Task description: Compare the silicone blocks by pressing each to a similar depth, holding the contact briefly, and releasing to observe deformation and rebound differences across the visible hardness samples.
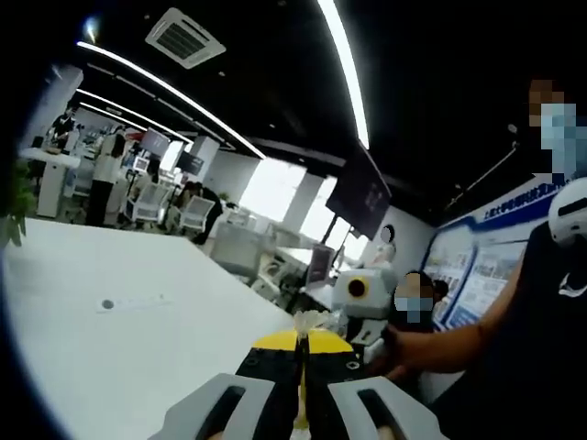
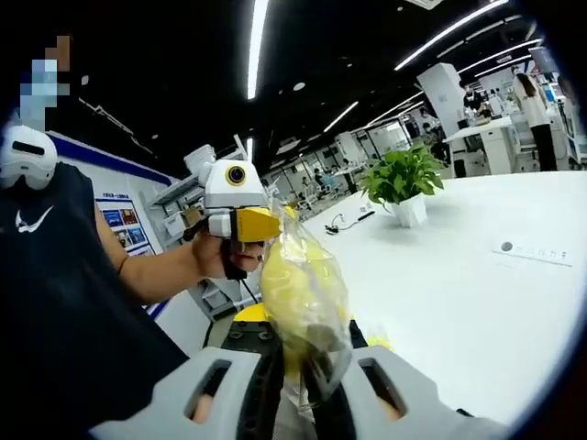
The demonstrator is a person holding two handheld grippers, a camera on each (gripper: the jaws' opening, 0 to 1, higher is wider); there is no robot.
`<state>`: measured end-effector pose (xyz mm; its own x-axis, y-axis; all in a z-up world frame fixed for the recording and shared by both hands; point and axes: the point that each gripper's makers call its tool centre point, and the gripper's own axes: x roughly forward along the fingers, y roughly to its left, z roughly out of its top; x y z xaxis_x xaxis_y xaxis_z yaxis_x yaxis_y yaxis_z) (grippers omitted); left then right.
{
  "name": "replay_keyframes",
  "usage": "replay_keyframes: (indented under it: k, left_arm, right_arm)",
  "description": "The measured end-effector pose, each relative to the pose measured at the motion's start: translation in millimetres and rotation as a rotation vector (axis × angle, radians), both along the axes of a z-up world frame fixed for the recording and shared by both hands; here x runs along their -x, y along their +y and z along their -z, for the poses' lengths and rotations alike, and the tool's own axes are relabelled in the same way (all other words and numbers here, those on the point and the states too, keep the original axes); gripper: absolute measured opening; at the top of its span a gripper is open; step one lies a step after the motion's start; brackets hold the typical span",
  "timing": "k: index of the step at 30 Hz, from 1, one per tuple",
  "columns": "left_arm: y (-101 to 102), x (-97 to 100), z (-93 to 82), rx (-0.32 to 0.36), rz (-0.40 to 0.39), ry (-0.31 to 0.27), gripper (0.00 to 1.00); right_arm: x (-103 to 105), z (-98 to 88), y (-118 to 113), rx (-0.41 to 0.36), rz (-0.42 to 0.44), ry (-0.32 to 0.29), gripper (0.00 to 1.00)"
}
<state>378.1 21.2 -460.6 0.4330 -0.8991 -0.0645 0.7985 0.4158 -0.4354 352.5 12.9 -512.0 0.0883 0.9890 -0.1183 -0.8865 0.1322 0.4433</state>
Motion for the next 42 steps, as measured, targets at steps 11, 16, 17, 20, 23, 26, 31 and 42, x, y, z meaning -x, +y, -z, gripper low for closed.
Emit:
replay_keyframes:
  k: [11, 16, 17, 20, 23, 26, 31, 42]
  left_arm:
    - [-1, 6.5, -4.1, 0.052, 0.025, 0.051, 0.00]
    - [-1, 6.8, -4.7, 0.034, 0.009, 0.034, 0.00]
    - [0, 6.9, -4.2, 0.031, 0.005, 0.028, 0.00]
    - [0, 6.3, 3.3, -0.059, -0.007, -0.124, 0.00]
    - [-1, 10.2, 8.5, -0.053, 0.004, -0.094, 0.00]
    - [0, 8.8, 13.0, -0.050, -0.008, -0.042, 0.00]
    - [-1, 5.5, 13.3, -0.062, -0.005, -0.041, 0.00]
    - [-13, -1.9, 15.7, -0.111, 0.009, -0.153, 0.00]
  right_arm:
    - [5, -4.9, -4, 0.010, -0.016, -0.013, 0.02]
    - [6, -5.3, -2, 0.011, -0.014, -0.019, 0.02]
    - [6, -3.8, -1, 0.005, -0.017, -0.009, 0.02]
    - [5, 3.7, -1, 0.036, -0.003, -0.037, 0.03]
    - [7, 10.3, -2, 0.038, -0.012, -0.031, 0.03]
    - [8, 13.8, -1, 0.038, -0.014, -0.025, 0.03]
    - [5, 12.8, -2, 0.035, -0.010, -0.028, 0.04]
    - [-5, 15.9, -13, 0.061, 0.006, -0.074, 0.03]
